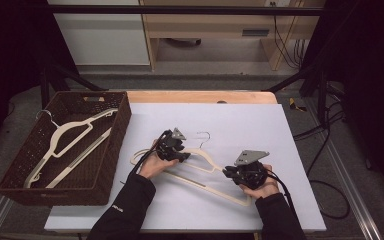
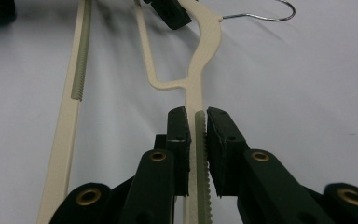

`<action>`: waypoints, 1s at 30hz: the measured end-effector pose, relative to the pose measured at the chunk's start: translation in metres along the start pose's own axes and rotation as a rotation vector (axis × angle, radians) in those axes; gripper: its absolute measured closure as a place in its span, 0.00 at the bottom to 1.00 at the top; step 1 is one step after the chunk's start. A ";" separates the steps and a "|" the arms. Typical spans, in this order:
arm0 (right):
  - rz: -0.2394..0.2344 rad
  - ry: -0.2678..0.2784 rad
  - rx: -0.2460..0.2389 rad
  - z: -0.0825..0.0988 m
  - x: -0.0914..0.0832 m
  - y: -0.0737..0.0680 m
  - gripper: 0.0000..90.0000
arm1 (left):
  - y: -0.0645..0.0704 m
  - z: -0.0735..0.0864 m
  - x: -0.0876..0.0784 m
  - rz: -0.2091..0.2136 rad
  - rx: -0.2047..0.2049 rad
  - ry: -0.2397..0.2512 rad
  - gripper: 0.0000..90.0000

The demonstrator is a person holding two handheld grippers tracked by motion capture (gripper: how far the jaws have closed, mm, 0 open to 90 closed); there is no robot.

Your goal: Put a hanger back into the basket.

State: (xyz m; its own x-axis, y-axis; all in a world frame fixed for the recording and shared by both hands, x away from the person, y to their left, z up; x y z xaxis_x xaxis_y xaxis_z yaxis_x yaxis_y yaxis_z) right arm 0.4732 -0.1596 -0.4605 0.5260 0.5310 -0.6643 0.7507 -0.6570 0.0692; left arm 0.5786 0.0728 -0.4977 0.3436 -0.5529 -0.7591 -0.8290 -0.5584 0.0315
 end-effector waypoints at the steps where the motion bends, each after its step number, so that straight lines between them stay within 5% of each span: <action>1: -0.003 -0.002 -0.003 0.000 0.000 0.000 0.89 | 0.000 0.000 0.000 0.001 0.004 -0.004 0.69; 8: -0.005 -0.007 0.001 0.001 -0.001 0.001 0.89 | 0.004 0.000 -0.008 -0.023 0.092 -0.036 0.74; 19: -0.001 -0.015 0.053 0.009 0.006 0.007 0.89 | 0.020 0.001 -0.033 -0.045 0.191 -0.005 0.81; 24: -0.014 0.001 0.072 0.011 0.008 0.011 0.87 | 0.027 0.011 -0.039 -0.069 0.204 0.008 0.83; 30: -0.016 0.107 0.119 -0.005 0.008 0.012 0.59 | 0.033 0.016 -0.048 -0.088 0.207 0.019 0.83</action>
State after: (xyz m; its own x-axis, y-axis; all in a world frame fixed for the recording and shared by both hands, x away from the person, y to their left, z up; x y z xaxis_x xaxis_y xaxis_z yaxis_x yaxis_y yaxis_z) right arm 0.4880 -0.1602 -0.4612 0.5588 0.5917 -0.5811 0.7100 -0.7034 -0.0334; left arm 0.5281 0.0908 -0.4709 0.4249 -0.5204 -0.7407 -0.8679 -0.4669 -0.1697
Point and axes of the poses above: each handheld gripper's, and its own axes: x roughly forward along the jaws, z roughly out of its underside, y roughly to its right, the point moved 4 cm from there along x, roughly forward along the jaws, and after that the axes turned 3 degrees about z, right-handed, at the moved point
